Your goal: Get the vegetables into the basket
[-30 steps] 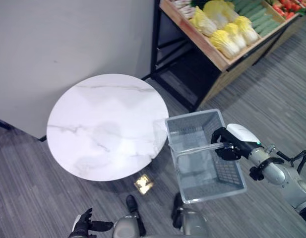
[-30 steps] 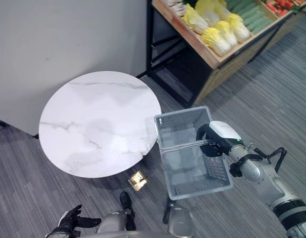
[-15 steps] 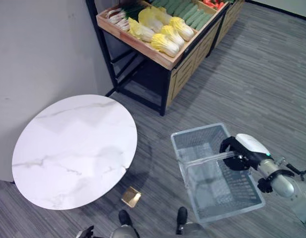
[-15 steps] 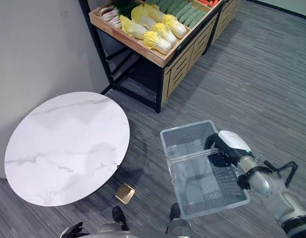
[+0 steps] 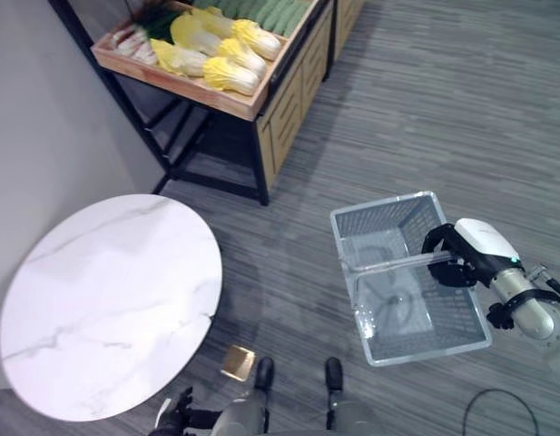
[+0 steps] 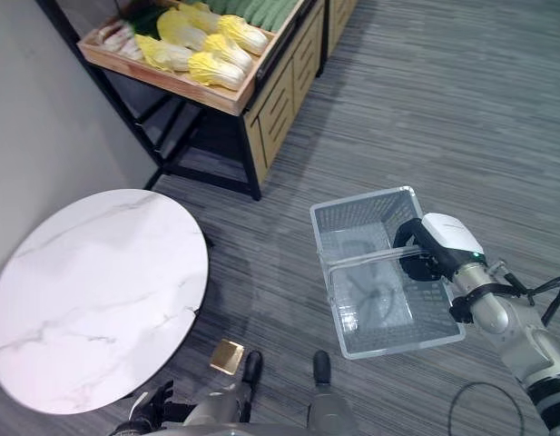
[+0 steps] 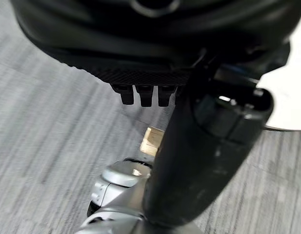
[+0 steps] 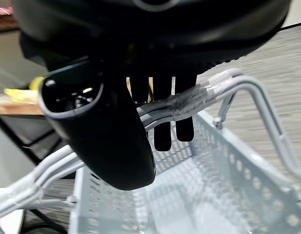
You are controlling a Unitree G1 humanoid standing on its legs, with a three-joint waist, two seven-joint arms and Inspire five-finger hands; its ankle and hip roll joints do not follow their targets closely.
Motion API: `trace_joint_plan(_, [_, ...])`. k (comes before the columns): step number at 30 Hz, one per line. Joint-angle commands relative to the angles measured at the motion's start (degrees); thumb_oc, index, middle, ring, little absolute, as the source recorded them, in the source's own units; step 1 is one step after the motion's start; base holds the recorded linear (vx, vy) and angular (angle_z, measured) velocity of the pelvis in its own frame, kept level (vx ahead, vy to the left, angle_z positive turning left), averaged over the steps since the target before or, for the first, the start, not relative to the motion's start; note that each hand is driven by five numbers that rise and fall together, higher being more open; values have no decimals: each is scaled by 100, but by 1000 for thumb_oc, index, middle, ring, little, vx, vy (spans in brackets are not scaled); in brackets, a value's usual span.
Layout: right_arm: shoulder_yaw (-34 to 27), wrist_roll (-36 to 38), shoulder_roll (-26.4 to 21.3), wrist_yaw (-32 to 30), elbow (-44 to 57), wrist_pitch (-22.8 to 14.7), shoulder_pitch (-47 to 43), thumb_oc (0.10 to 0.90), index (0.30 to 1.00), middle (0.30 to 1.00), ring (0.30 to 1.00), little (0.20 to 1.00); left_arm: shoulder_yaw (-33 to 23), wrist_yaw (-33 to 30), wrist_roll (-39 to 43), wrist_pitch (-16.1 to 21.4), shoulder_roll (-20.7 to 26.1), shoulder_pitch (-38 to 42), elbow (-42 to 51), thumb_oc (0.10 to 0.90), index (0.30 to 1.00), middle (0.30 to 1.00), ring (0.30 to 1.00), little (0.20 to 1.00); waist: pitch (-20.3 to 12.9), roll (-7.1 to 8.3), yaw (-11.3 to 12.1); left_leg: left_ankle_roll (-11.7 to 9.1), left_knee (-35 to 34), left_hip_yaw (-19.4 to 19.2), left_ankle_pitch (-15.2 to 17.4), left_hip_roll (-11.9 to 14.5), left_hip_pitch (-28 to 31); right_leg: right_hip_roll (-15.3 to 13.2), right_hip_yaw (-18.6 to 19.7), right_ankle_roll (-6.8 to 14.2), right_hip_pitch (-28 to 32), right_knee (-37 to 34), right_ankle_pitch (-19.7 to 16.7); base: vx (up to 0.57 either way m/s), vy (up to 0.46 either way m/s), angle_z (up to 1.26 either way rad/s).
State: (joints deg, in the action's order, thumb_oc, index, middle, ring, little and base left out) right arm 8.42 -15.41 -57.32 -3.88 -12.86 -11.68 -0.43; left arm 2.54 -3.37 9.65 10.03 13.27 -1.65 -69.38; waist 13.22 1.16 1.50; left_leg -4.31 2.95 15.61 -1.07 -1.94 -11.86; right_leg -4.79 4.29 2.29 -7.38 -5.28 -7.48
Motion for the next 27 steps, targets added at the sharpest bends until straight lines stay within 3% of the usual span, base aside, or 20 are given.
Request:
trace_joint_plan(1, [-413, 343, -96, -413, 544, -422, -634, 400, 300, 300, 300, 300, 157, -101, 50, 109, 322, -120, -86, 900, 1000, 1000, 1000, 1000, -312, 70, 175, -155, -306, -298, -493, 346, 15, 117, -361, 494, 460, 581, 822, 87, 202, -75])
trace_joint_plan(8, [-354, 381, 510, -498, -166, -273, -515, 400, 300, 300, 300, 300, 296, -59, -112, 125, 383, -102, -166, 900, 1000, 1000, 1000, 1000, -399, 212, 103, 117, -359, -819, -281, 257, 286, -127, 4, 708, 346, 599, 672, 59, 198, -35])
trace_joint_plan(12, [-320, 131, 954, -713, -961, -140, -398, 400, 300, 300, 300, 300, 210, -141, -214, 126, 481, -139, -176, 900, 1000, 1000, 1000, 1000, -446, 277, 93, 283, -382, -1115, -134, 260, 457, -221, -14, 820, 253, 667, 539, 64, 136, -36])
trace_joint_plan(22, [-541, 158, 2069, -1125, -2194, 12, 147, 400, 300, 300, 300, 300, 217, -237, -356, 98, 264, -126, -368, 900, 1000, 1000, 1000, 1000, -637, 203, 6, 273, -497, -1171, -30, 292, 754, -325, -240, 819, 498, 305, 461, 59, 32, -15])
trace_joint_plan(27, [-485, 166, 2238, -1285, -2655, 82, 75, 400, 300, 300, 300, 300, 320, -335, -524, 46, 109, -99, -456, 900, 1000, 1000, 1000, 1000, -534, 263, -17, 284, 30, -1229, 219, 196, 545, -415, -230, 860, 465, 301, 389, 0, 21, 9])
